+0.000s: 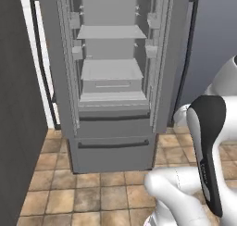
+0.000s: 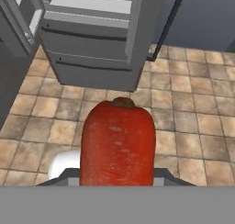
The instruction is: Place one carrot and one fish in each tupperware on the nearby counter, to pack two identical lunches.
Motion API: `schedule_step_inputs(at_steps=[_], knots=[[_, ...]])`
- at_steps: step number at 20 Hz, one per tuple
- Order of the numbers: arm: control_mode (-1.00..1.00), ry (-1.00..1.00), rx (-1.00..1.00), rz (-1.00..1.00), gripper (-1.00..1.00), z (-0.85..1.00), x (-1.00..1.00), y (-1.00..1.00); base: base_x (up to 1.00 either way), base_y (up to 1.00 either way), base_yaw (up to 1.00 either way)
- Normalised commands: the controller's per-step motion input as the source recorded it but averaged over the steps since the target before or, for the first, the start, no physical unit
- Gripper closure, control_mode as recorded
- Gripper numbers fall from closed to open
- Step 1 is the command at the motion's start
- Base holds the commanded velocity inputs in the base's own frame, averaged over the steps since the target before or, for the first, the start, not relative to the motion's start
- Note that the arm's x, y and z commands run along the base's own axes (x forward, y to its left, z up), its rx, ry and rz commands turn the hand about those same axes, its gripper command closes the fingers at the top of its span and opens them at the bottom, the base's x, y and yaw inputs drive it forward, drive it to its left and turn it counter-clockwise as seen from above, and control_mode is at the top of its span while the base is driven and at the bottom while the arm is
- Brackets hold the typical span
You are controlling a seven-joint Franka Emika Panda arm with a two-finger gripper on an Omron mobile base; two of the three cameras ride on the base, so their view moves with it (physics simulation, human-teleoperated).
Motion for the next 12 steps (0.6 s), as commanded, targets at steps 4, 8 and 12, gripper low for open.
schedule_step_inputs(at_steps=[4,8,12], knots=[[1.0,0.0,0.0,0.0,1.0,0.0,0.0,0.0,-0.45,-1.0,0.0],[1.0,0.0,0.0,0.0,1.0,0.0,0.0,0.0,-0.24,-1.0,0.0],[1.0,0.0,0.0,0.0,1.0,0.0,0.0,0.0,-0.07,-1.0,0.0]])
